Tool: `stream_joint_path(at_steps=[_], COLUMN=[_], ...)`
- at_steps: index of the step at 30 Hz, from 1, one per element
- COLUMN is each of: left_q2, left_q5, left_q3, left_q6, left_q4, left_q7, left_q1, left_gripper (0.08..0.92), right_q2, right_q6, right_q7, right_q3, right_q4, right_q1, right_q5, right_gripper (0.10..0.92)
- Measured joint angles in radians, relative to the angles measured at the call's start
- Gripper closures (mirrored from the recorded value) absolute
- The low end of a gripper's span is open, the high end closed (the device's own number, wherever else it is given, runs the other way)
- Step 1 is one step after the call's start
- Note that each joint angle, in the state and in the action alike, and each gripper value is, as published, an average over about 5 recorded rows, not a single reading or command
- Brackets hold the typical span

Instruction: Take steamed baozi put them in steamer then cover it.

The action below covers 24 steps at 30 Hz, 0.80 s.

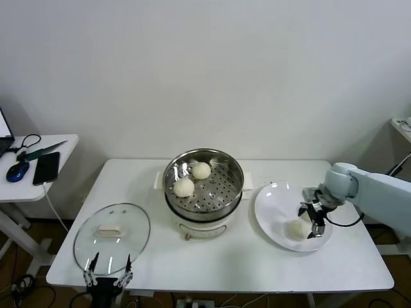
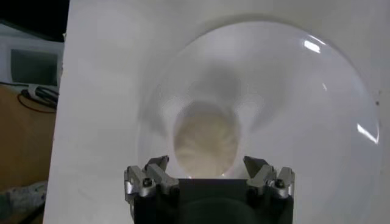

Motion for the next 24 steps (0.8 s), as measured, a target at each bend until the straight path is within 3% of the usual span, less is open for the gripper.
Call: stream_joint_path(at_steps=[11, 24], left_q2=[-0.001, -0.001], left_q5=[0.0, -0.001], left_q3=[-0.006, -0.003], left_q6=[-0.002, -0.004], left_q4=[0.009, 0.014], left_q7=[-0.003, -0.004], left_q1=[-0.003, -0.005], left_gripper=[0.177, 0.177], right_q2=[0.05, 0.07], right_q6=[0.006, 0.026], right_q7=[-0.014, -0.027], right_q3=[0.013, 0.003], right_q4=[-0.047, -0.071], right_q1=[-0.03, -0.018], right_q5=[-0.01, -0.013], right_gripper=[0.205, 0.317])
